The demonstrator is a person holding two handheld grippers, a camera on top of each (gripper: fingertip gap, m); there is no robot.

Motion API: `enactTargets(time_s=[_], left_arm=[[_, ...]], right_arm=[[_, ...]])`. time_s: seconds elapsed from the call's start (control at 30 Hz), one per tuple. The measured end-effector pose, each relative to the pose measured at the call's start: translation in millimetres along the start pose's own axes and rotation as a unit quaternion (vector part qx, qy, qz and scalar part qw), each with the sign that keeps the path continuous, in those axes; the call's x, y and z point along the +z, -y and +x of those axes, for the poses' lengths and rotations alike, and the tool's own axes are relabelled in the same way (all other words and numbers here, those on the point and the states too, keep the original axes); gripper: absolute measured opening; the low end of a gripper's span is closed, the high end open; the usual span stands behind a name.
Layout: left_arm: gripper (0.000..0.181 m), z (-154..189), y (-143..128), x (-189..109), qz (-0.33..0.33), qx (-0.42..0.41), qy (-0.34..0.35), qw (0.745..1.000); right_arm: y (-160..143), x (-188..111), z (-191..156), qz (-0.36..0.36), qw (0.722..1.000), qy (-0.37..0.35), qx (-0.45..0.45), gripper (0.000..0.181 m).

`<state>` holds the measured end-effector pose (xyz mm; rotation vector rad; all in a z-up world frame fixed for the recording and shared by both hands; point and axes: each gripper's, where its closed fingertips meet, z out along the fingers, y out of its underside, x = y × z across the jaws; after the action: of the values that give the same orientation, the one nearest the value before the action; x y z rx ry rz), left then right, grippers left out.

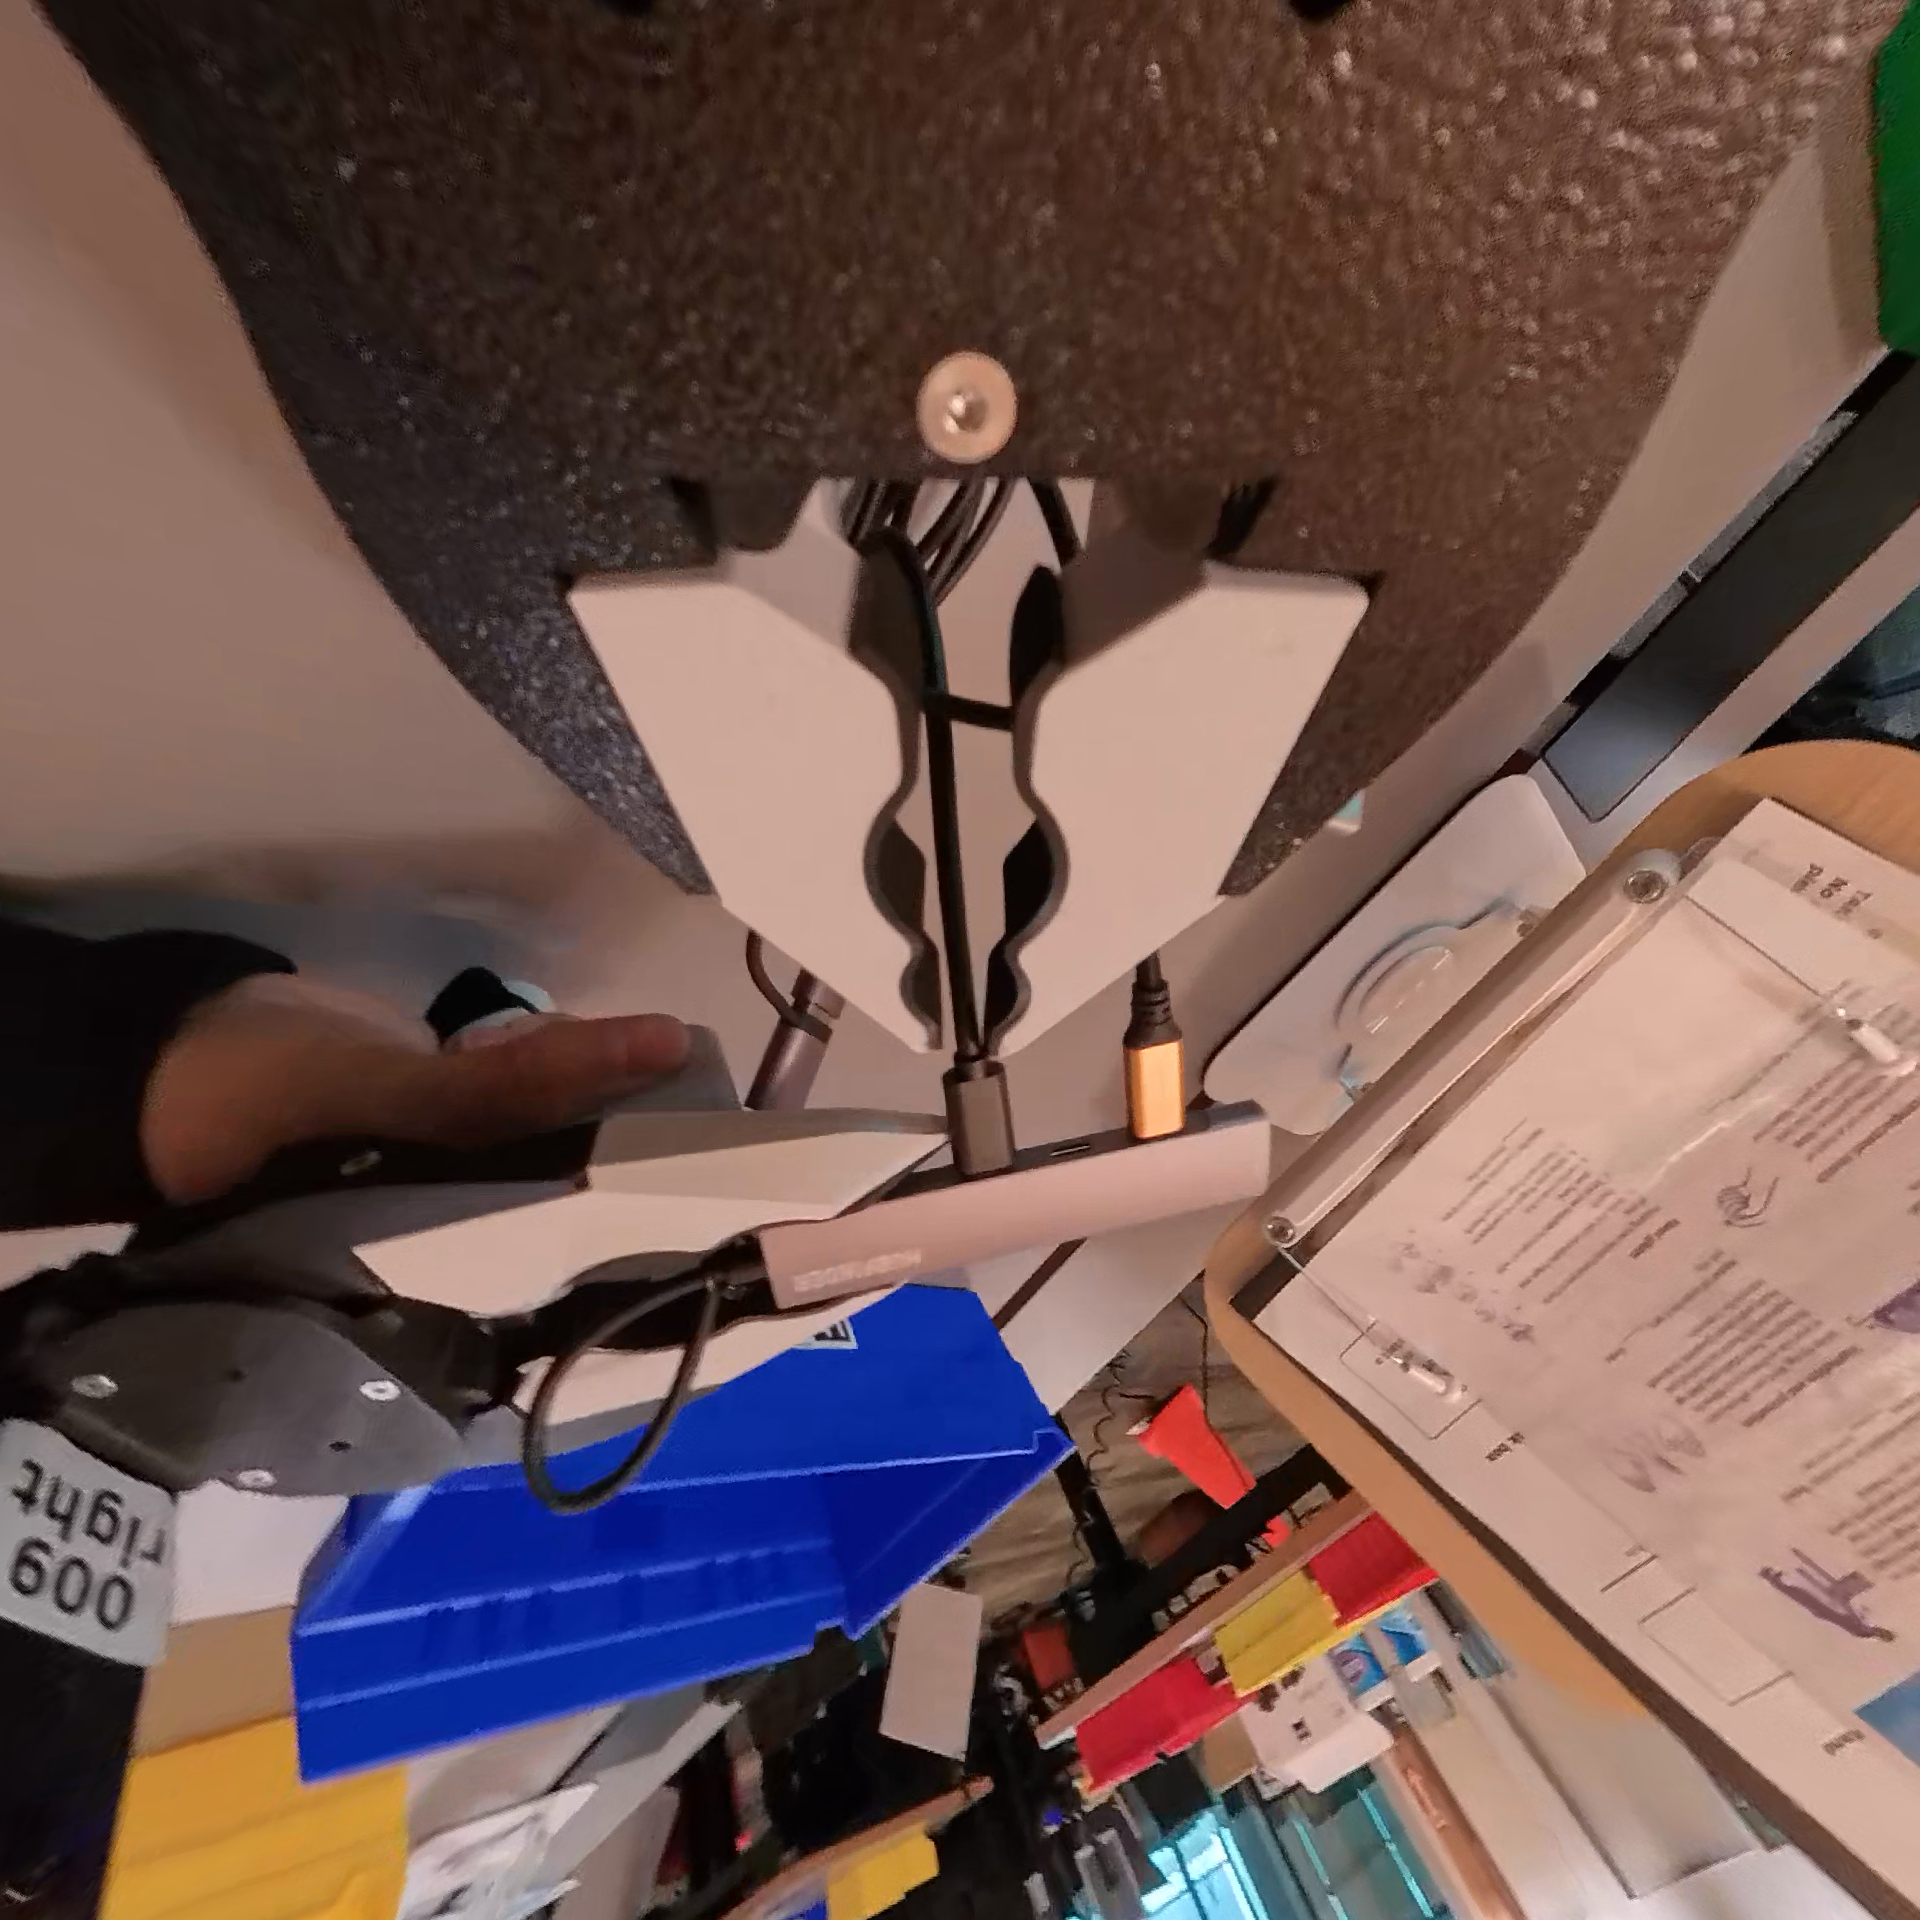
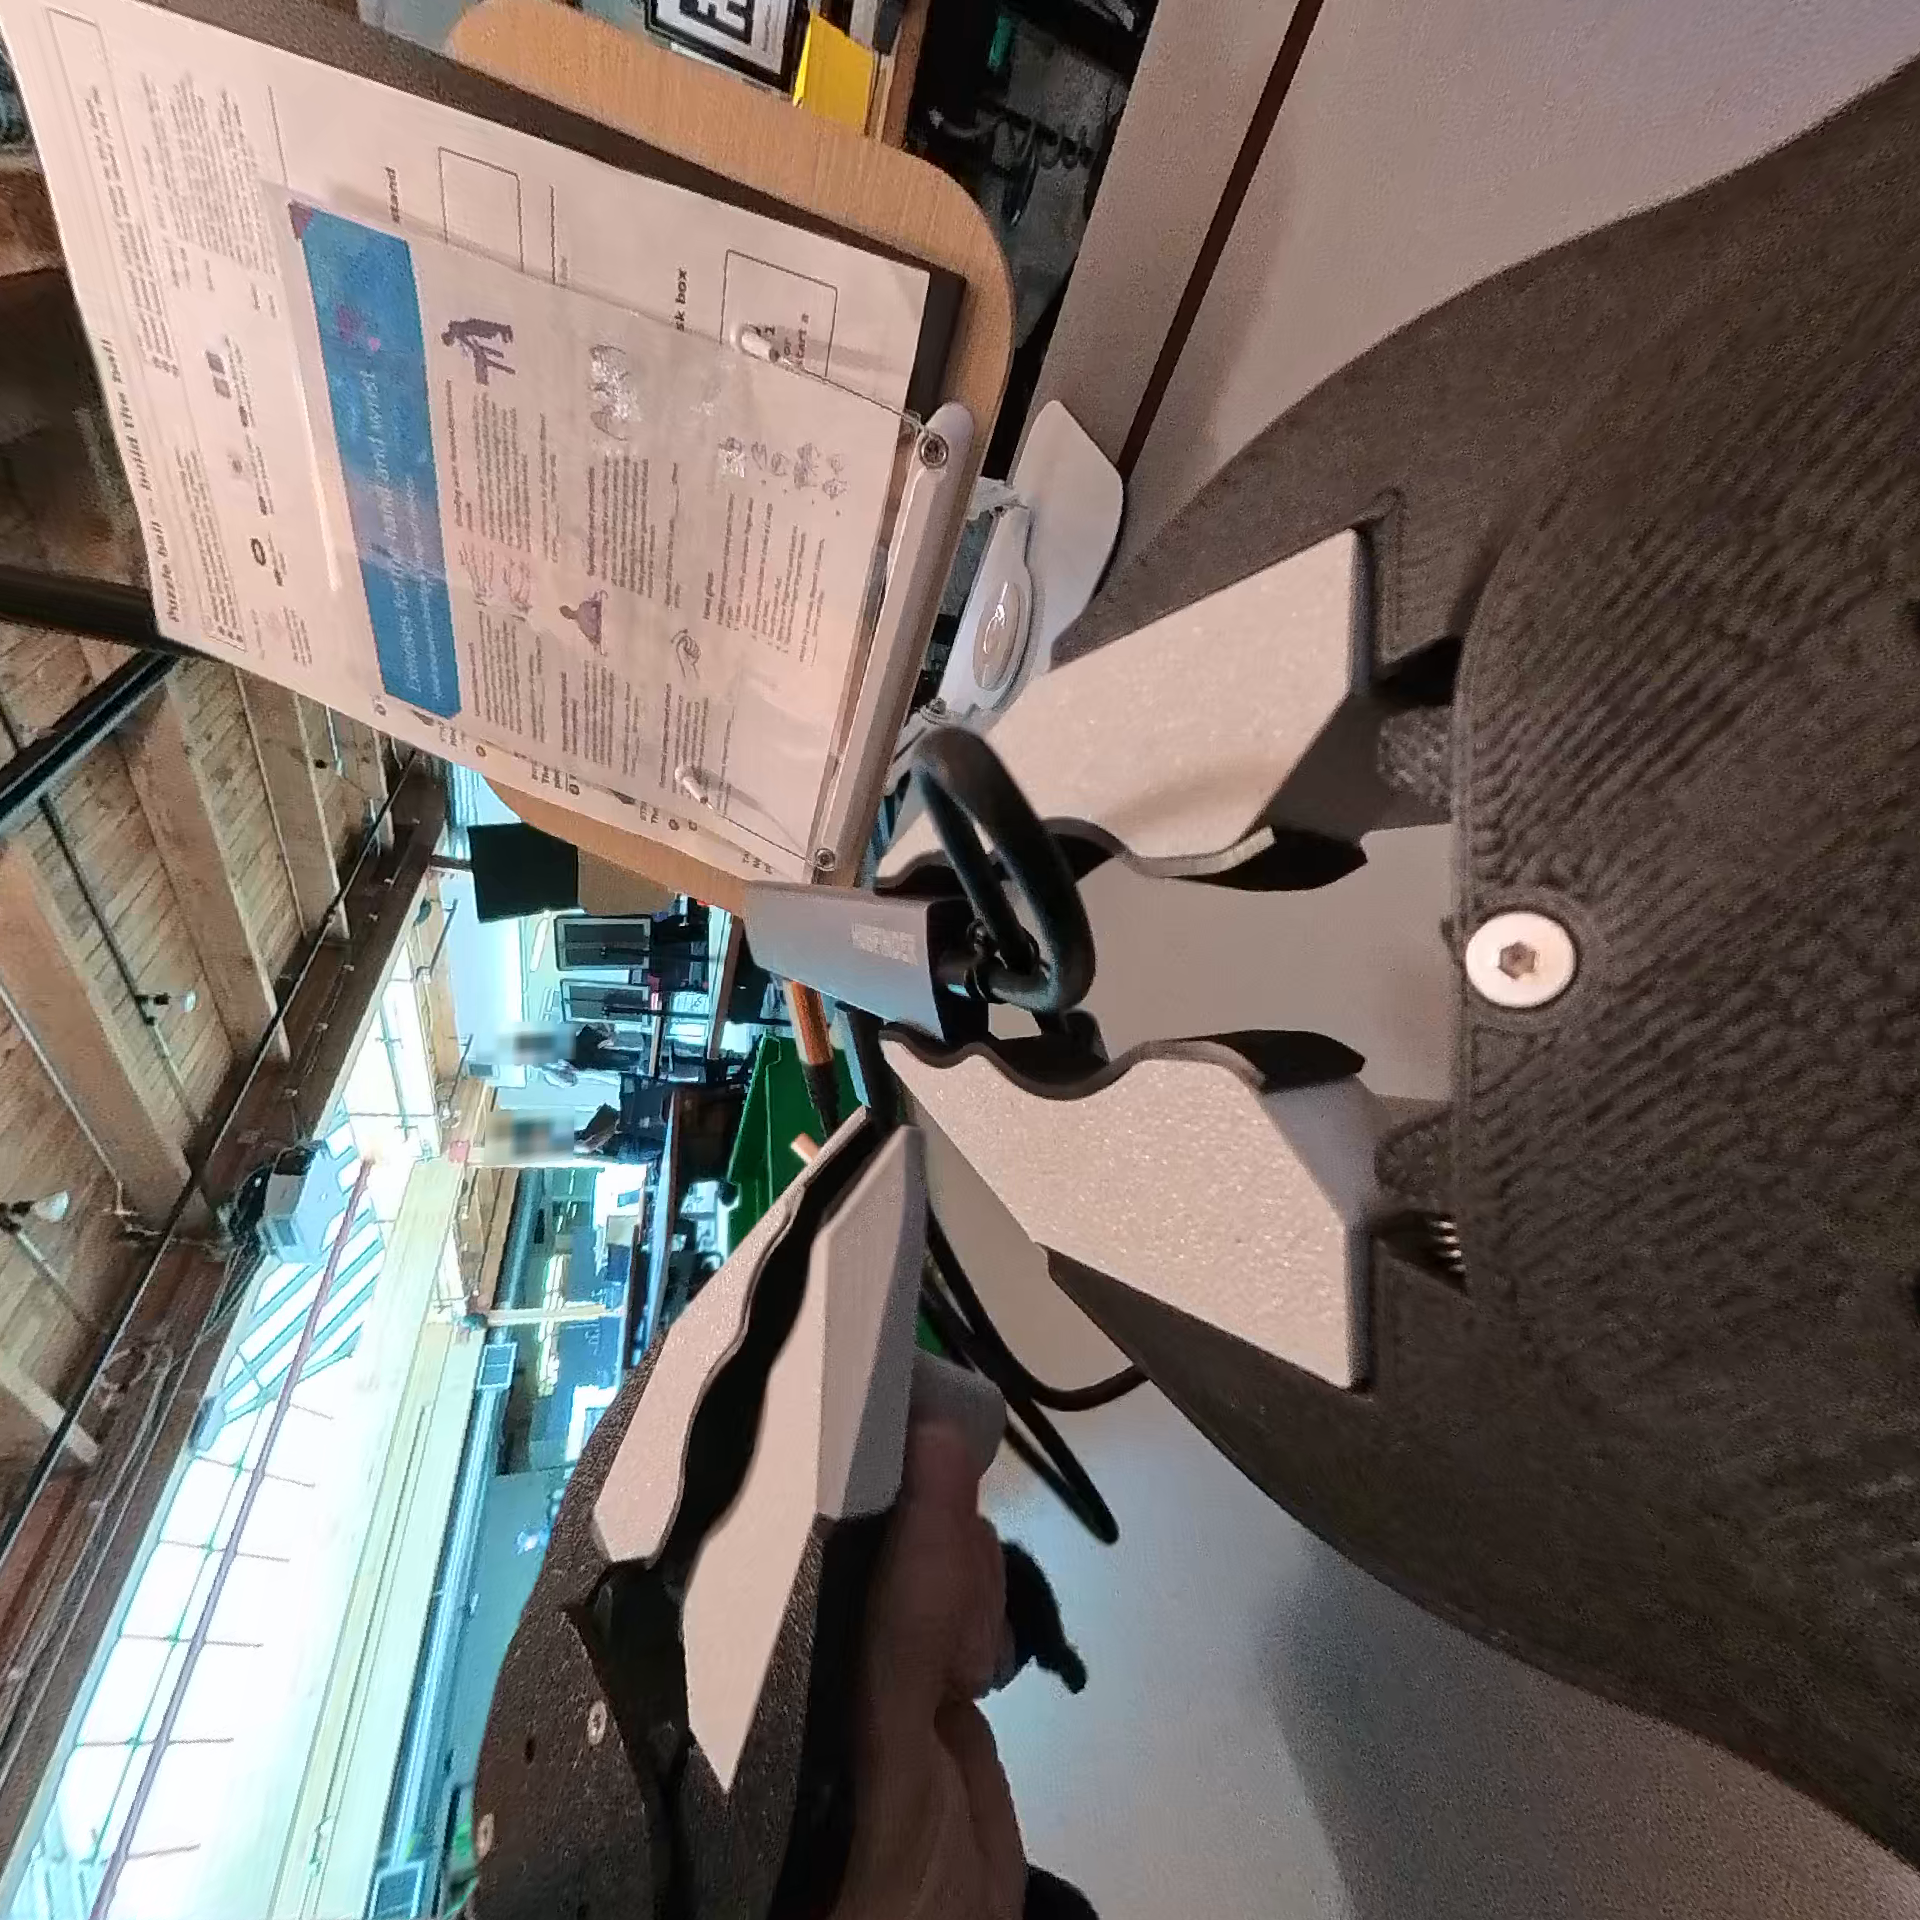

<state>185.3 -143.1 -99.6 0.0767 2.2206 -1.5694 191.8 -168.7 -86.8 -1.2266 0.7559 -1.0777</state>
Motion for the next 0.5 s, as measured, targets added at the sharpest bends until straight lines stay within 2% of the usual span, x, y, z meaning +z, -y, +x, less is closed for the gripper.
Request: enactTargets(time_s=[0.13,0.23,0.3,0.5], left_arm=[[0.002,-1.6,4.1,0.6,0.019,-0.028,0.011,0.999],[0.018,-2.4,1.4,2.0,0.015,-0.025,0.029,0.999],[0.006,-2.7,3.7,2.3,0.024,-0.029,0.035,0.999],[0.004,-5.9,3.6,3.2,0.016,-0.036,0.051,0.998]], right_arm=[[2.7,-0.7,1.3,0.015,0.999,0.002,0.032,0.023],[3.3,0.1,-0.1,0.014,1.0,-0.003,0.013,0.023],[4.5,0.3,-1.5,0.018,1.0,-0.004,0.013,0.023],[4.5,0.4,-0.9,0.026,0.999,0.0,0.023,0.023]])
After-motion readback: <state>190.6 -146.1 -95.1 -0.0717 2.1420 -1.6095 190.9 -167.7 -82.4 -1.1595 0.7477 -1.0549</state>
